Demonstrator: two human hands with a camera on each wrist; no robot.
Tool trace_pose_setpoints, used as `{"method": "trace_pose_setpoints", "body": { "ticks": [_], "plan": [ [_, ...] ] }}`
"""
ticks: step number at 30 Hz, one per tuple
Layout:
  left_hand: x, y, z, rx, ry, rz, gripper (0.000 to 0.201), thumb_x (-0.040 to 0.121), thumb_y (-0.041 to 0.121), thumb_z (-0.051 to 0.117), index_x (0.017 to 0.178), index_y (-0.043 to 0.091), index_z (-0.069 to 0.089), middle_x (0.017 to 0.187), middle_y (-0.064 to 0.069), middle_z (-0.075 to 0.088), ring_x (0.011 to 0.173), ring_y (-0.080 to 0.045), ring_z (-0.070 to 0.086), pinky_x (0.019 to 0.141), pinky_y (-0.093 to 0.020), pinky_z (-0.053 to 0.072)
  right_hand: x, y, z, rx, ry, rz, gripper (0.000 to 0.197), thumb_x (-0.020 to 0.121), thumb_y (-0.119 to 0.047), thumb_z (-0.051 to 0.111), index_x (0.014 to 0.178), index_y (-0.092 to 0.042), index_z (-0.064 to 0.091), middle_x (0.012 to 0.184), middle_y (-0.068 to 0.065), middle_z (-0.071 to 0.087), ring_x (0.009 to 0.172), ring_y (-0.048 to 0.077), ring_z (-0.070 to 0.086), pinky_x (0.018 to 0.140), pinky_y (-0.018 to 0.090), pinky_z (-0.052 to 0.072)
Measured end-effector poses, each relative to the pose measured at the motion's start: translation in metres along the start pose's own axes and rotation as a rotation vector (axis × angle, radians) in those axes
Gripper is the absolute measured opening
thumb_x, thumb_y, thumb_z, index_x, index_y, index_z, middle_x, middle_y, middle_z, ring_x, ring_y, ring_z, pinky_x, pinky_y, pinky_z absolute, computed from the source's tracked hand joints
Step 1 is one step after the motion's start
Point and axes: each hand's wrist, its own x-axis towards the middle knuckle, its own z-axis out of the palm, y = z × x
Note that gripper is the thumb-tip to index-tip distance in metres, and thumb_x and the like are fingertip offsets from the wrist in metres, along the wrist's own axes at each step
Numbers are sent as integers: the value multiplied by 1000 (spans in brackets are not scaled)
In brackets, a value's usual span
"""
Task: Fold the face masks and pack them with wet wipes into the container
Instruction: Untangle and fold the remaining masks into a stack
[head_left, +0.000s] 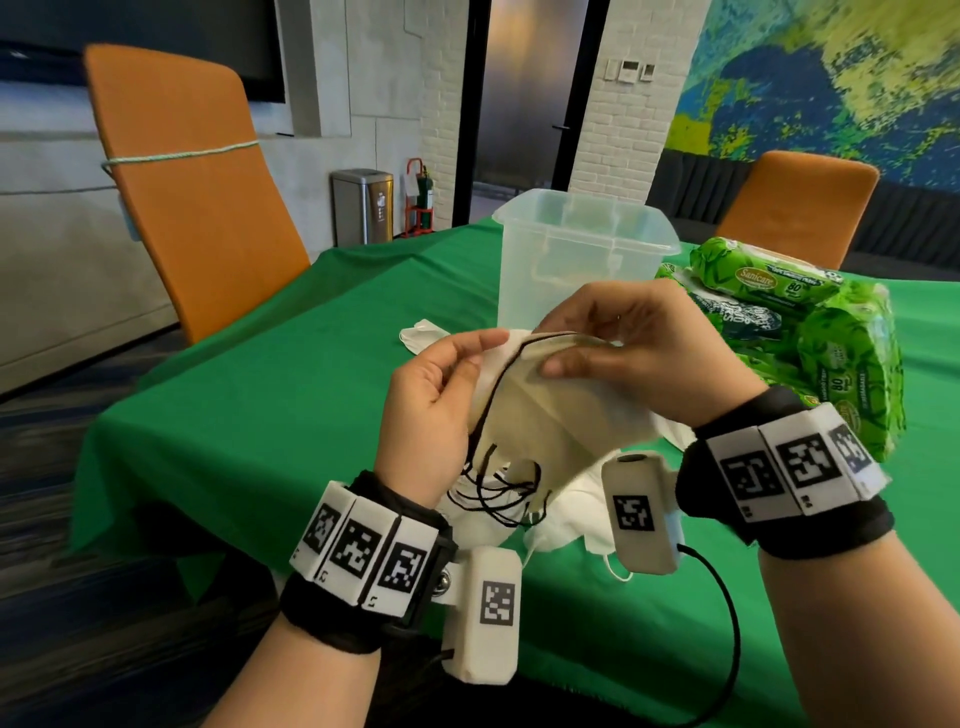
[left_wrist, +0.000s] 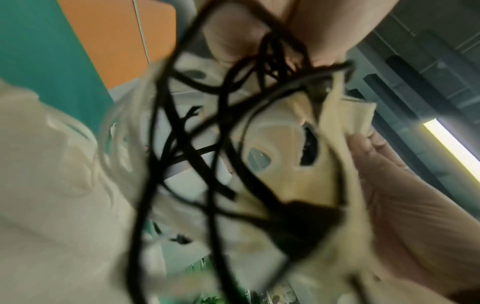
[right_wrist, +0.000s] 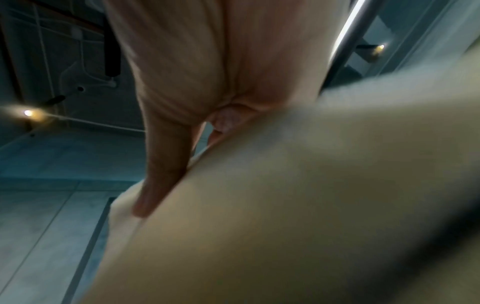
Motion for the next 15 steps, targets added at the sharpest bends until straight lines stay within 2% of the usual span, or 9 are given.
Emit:
{"method": "trace_pose_setpoints", "body": {
  "ticks": [2,3,5,6,9,11,13,14,15],
  "plan": [
    [1,1,0,37,-12,9,31,93,8,50,86,29,71,83,-3,68,79,-20,58,81,-34,46,1,-4,-2,10,-34,27,26,60,-10,78,79,-19,62,68,-5,65,63,8,57,62,19,47],
    [0,2,0,41,-24,15,32,94,5,48,89,29,69,85,1,69,82,-14,61,83,-28,47,2,-4,-3,-17,-46,51,30,60,-8,80,79,-19,60,64,-5,64,61,8,55,59,20,46],
    [0,7,0,36,-50,24,31,94,2,48,93,26,67,89,12,69,88,1,62,84,-13,43,5,-4,-3,-90,-75,100,35,59,-7,82,79,-21,56,62,-2,66,59,15,54,56,29,44],
    [0,6,0,29,-64,12,28,93,7,49,92,27,68,87,10,70,87,-3,61,86,-15,42,7,-4,-3,-116,-85,118,37,60,-8,83,79,-21,54,62,0,67,59,16,53,55,32,44],
    [-2,5,0,-81,-125,-50,29,82,24,49,98,28,73,87,-13,58,86,-23,45,84,-36,36,11,-1,0,-129,-79,156,40,60,-8,83,80,-22,51,65,5,68,60,17,55,60,34,46],
    [-4,8,1,-127,-153,-72,32,79,26,51,104,25,71,88,-20,60,85,-27,46,85,-43,40,13,2,3,-126,-56,160,41,60,-8,83,80,-24,51,65,4,67,61,18,56,63,33,46],
    [-5,10,-1,-91,-175,-53,29,83,18,54,109,21,68,80,-10,66,74,-19,56,78,-30,47,14,5,4,-130,-26,163,41,60,-8,84,79,-25,52,65,3,67,60,18,55,64,30,44],
    [-6,11,-1,-41,-181,-30,31,87,11,54,114,20,64,68,3,64,59,-13,53,66,-18,44,15,7,4,-139,-14,166,41,60,-9,84,79,-26,52,65,1,67,60,17,55,63,29,43],
    [-7,10,0,17,-189,-8,35,88,3,54,120,18,58,56,14,56,47,-8,43,54,-11,35,15,8,4,-156,-4,167,41,60,-9,84,79,-26,53,64,-1,66,59,15,54,62,28,42]
  ]
}}
